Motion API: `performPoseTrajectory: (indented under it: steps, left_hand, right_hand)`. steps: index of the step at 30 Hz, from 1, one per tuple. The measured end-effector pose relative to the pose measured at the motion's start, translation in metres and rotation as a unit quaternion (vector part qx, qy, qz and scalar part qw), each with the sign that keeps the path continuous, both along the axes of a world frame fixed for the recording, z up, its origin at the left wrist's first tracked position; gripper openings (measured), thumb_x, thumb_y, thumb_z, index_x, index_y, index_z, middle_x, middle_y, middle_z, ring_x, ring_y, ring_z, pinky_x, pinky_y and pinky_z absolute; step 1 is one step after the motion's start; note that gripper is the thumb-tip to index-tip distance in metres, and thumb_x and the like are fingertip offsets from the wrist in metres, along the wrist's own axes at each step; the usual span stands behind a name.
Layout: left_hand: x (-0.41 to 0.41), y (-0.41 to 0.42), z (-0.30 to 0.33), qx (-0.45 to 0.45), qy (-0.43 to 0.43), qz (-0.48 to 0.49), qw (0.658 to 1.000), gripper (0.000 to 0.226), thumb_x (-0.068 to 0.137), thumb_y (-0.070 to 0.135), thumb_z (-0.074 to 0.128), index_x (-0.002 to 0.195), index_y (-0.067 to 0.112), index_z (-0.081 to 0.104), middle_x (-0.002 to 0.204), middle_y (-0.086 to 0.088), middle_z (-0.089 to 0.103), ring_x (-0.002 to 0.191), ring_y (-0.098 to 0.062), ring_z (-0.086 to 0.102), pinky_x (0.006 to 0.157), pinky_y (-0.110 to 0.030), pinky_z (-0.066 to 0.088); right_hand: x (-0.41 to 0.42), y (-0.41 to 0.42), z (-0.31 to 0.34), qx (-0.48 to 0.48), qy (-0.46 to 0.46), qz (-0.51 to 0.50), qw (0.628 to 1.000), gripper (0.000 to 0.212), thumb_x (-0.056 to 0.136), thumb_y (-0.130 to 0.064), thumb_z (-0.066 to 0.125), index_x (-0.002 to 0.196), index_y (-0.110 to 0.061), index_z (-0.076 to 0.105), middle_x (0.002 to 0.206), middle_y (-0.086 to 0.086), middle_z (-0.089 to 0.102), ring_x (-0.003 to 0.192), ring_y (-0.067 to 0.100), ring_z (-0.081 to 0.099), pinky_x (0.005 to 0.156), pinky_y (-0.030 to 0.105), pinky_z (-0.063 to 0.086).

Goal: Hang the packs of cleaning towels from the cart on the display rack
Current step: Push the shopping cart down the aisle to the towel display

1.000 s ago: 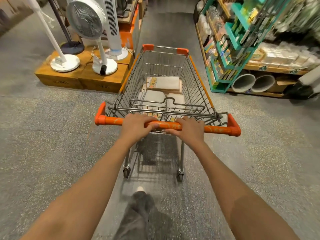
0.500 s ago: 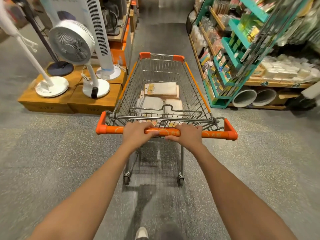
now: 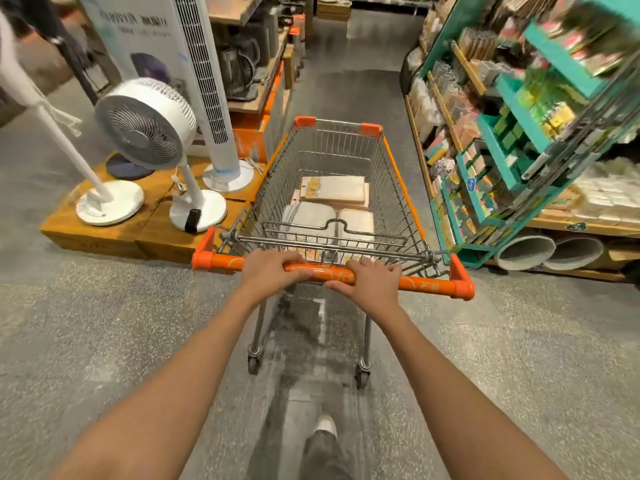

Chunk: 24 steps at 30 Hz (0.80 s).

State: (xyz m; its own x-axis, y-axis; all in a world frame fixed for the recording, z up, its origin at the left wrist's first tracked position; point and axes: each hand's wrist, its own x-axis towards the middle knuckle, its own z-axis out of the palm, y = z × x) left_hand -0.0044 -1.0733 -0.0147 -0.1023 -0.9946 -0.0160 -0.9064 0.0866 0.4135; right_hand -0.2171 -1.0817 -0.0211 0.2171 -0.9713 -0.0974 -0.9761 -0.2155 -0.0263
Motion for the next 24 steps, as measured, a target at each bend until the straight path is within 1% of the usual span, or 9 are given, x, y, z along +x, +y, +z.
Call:
performPoseTrajectory:
  steps: [2,4,7,11,13,15,18,22,24]
  left_hand:
    - [0.000,-0.031,0.003,0.016,0.007,0.013,1.000,0.043,0.080,0.074,0.051,0.102,0.042,0.069,0.077,0.010,0.067,0.077,-0.009,0.058,0.068,-0.025,0.031]
    - [-0.002,-0.061,0.004,0.026,0.016,0.020,0.999,0.040,0.080,0.072,0.054,0.103,0.044,0.069,0.090,0.011,0.071,0.088,-0.011,0.061,0.074,-0.025,0.033]
    - [-0.002,-0.104,0.004,0.023,0.028,0.029,0.999,0.039,0.079,0.072,0.055,0.103,0.044,0.069,0.093,0.012,0.072,0.092,-0.012,0.062,0.074,-0.026,0.036]
    - [-0.001,-0.162,0.004,0.024,0.042,0.045,0.998,0.039,0.077,0.073,0.056,0.100,0.045,0.070,0.077,0.015,0.066,0.079,-0.007,0.057,0.060,-0.022,0.032]
    - [0.000,-0.193,0.002,0.022,0.033,0.052,0.998,0.040,0.076,0.075,0.054,0.100,0.047,0.069,0.073,0.017,0.060,0.083,-0.010,0.055,0.064,-0.025,0.032]
    - [0.002,-0.226,-0.001,0.015,0.028,0.056,0.998,0.041,0.076,0.076,0.053,0.101,0.048,0.068,0.079,0.015,0.062,0.091,-0.016,0.056,0.068,-0.027,0.033]
    - [0.008,-0.276,-0.003,-0.007,0.023,0.050,0.998,0.044,0.077,0.077,0.052,0.103,0.046,0.069,0.084,0.014,0.068,0.088,-0.015,0.057,0.061,-0.023,0.030]
    - [0.016,-0.339,-0.001,-0.009,0.022,0.047,0.999,0.043,0.077,0.075,0.052,0.103,0.046,0.070,0.069,0.020,0.053,0.078,-0.008,0.047,0.056,-0.018,0.025]
    - [0.020,-0.372,0.000,-0.003,0.022,0.043,0.999,0.041,0.078,0.075,0.053,0.102,0.047,0.069,0.064,0.023,0.049,0.080,-0.009,0.051,0.056,-0.020,0.026]
  right_hand:
    - [-0.001,-0.032,0.001,0.007,0.000,0.006,1.000,0.077,0.073,-0.085,0.026,0.123,-0.033,0.052,0.121,-0.001,0.058,0.110,0.025,0.054,0.096,0.051,0.029]
    - [-0.002,-0.063,0.000,0.003,-0.004,0.012,1.000,0.076,0.074,-0.085,0.027,0.122,-0.032,0.053,0.122,-0.001,0.058,0.112,0.026,0.054,0.097,0.050,0.028]
    - [-0.002,-0.108,-0.002,-0.006,-0.013,0.019,1.000,0.075,0.074,-0.084,0.028,0.120,-0.031,0.054,0.119,-0.001,0.060,0.110,0.025,0.055,0.093,0.047,0.028]
    - [-0.001,-0.169,-0.004,-0.012,-0.020,0.024,0.999,0.075,0.073,-0.085,0.029,0.116,-0.030,0.055,0.115,-0.002,0.060,0.105,0.025,0.056,0.089,0.045,0.029]
    - [-0.001,-0.200,-0.006,-0.023,-0.032,0.025,0.999,0.074,0.071,-0.085,0.030,0.113,-0.030,0.056,0.110,-0.002,0.061,0.102,0.023,0.057,0.086,0.044,0.029]
    - [0.001,-0.232,-0.007,-0.037,-0.035,0.026,0.998,0.073,0.070,-0.086,0.029,0.109,-0.030,0.057,0.106,-0.003,0.062,0.099,0.022,0.057,0.084,0.043,0.030]
    - [0.005,-0.282,-0.008,-0.048,-0.038,0.025,0.998,0.072,0.070,-0.086,0.031,0.107,-0.031,0.058,0.103,-0.004,0.062,0.098,0.022,0.057,0.083,0.043,0.030]
    - [0.014,-0.346,-0.008,-0.041,-0.033,0.014,0.999,0.071,0.069,-0.087,0.032,0.108,-0.033,0.058,0.105,-0.005,0.062,0.101,0.019,0.056,0.082,0.041,0.029]
    - [0.019,-0.378,-0.008,-0.033,-0.030,0.008,0.999,0.072,0.068,-0.087,0.031,0.110,-0.035,0.057,0.108,-0.006,0.061,0.105,0.019,0.055,0.084,0.043,0.031]
